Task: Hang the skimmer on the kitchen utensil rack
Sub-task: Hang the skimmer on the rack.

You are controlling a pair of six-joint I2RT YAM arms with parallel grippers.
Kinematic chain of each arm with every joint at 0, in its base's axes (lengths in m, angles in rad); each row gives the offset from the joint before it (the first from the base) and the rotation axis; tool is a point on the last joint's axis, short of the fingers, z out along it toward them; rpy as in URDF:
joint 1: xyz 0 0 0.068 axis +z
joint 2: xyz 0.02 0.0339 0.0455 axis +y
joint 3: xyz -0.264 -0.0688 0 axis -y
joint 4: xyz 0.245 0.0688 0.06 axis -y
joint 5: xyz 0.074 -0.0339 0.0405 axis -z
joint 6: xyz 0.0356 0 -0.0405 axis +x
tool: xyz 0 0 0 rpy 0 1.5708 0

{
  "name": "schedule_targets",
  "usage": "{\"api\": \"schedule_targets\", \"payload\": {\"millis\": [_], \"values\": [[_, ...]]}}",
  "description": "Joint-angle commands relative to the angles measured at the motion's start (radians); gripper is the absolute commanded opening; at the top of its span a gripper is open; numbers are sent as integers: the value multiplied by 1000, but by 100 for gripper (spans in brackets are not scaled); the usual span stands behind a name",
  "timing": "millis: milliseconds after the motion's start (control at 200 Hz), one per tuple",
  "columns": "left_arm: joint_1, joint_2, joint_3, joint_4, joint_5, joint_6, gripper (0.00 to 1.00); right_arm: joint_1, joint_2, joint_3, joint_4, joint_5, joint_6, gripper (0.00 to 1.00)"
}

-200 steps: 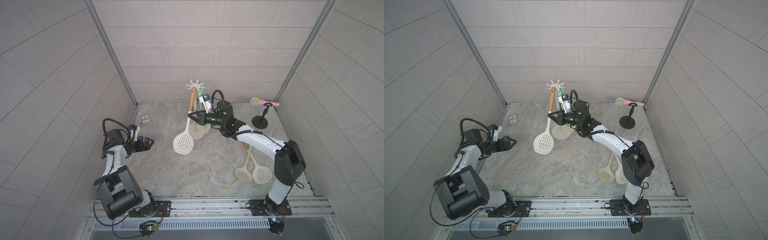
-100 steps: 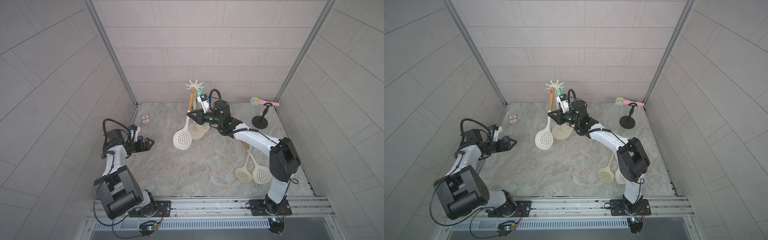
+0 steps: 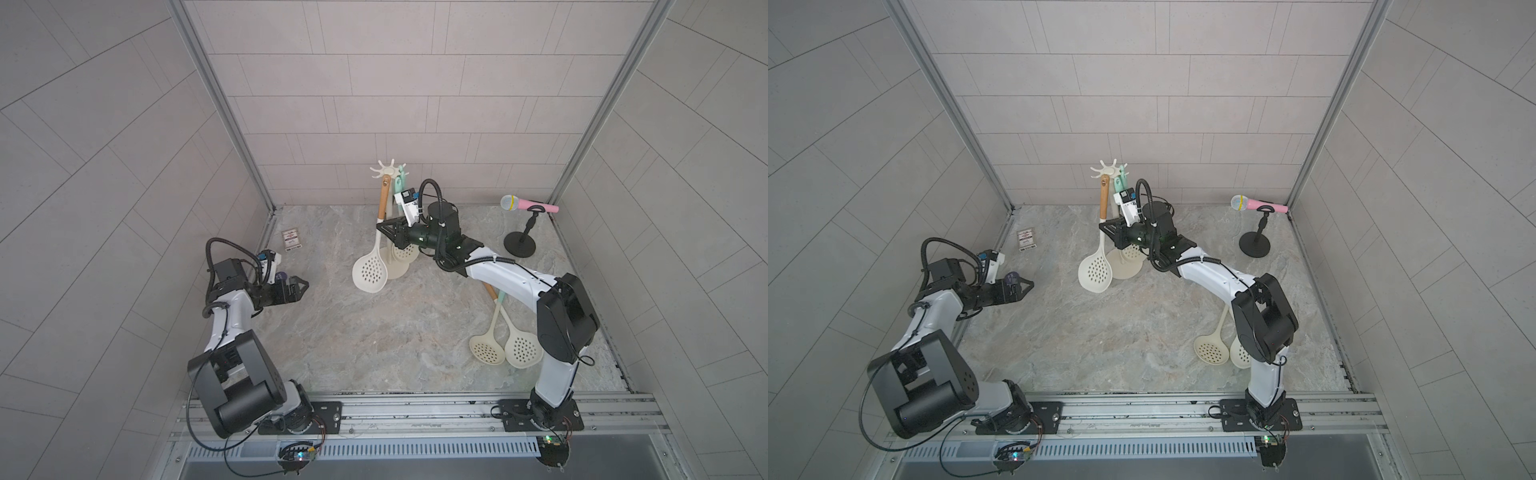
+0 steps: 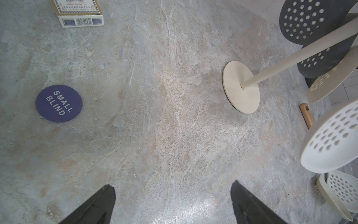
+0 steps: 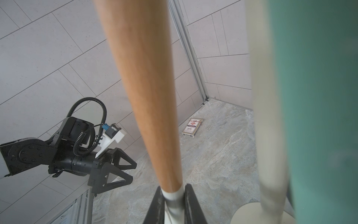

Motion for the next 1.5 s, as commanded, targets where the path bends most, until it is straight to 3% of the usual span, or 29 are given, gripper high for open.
{"api": "schedule_targets", "payload": {"millis": [0, 230, 620, 706, 971, 1116, 1496], "values": [[8, 6, 38, -18, 20, 39, 100, -5, 60, -44, -277, 64, 41, 25], [8, 19, 51, -26, 21, 32, 100, -4, -5, -96, -229, 79, 55, 61], [6, 43, 119, -52, 61, 38, 100, -10, -163, -210, -280, 102, 77, 83], [5, 40, 143, -52, 100, 29, 100, -20, -217, -258, -304, 102, 88, 100], [-50, 70, 301, -17, 231, -27, 100, -71, -405, -410, -364, 92, 133, 100], [-164, 152, 420, 5, 227, -112, 100, -79, -489, -463, -428, 123, 117, 100], [-454, 325, 556, 307, 142, -361, 100, -106, -566, -520, -470, 150, 107, 100]]}}
